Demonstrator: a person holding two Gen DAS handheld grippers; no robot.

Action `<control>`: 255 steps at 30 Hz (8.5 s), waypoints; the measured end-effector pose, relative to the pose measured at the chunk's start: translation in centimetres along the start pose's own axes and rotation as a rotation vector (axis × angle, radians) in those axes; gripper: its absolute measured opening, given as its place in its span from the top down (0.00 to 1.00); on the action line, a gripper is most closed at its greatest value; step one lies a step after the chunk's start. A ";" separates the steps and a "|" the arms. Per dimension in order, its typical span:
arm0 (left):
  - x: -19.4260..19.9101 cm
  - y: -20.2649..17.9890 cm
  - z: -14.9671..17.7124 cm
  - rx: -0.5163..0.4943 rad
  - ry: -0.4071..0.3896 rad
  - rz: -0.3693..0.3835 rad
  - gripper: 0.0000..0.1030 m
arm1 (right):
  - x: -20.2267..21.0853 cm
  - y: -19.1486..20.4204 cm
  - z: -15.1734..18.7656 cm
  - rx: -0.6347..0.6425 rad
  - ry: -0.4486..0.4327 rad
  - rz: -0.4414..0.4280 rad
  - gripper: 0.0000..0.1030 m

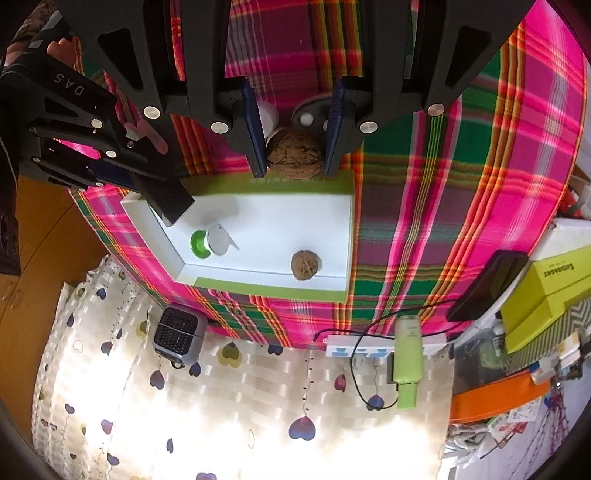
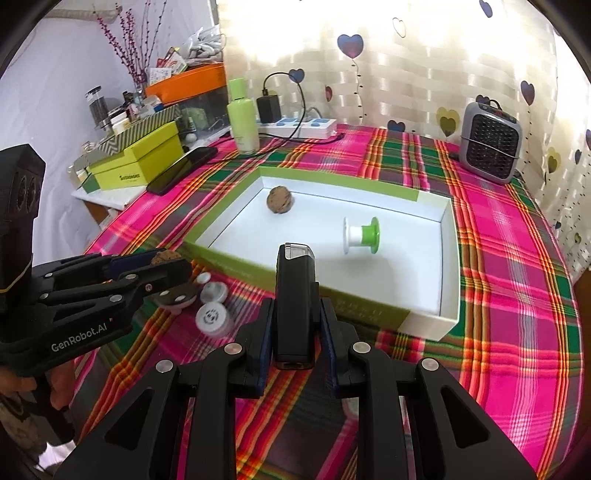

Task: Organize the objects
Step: 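Carry the black device and the walnut over the tray with both grippers, then lower and release the black device with the right gripper while the left releases the walnut, then withdraw both open grippers from the tray, then move the right gripper toward the pink clips while the left approaches the black disc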

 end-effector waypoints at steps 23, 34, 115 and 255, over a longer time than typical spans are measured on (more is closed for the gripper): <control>-4.9 0.8 -4.0 -0.008 0.033 0.018 0.72 | -1.8 -5.1 -3.8 -0.090 -0.024 0.118 0.77; -7.5 1.2 -5.2 -0.007 0.060 0.019 0.72 | -3.5 -7.6 -4.9 -0.143 0.000 0.170 0.77; -9.6 1.1 -6.0 -0.072 0.079 -0.020 0.55 | -6.0 -8.5 -5.8 -0.135 0.007 0.206 0.52; -1.8 1.8 4.2 -0.005 0.064 -0.020 0.52 | 3.7 -10.0 4.2 -0.166 -0.061 0.222 0.52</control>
Point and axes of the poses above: each gripper's, at about its wrist camera, not at the fingertips, and x roughly against the way its jaws point, y to its left, z to its underside, the point moved 8 cm from there along -x, roughly the way its jaws point, and after that the axes turned 10 degrees about -x, right-handed, at the moved point
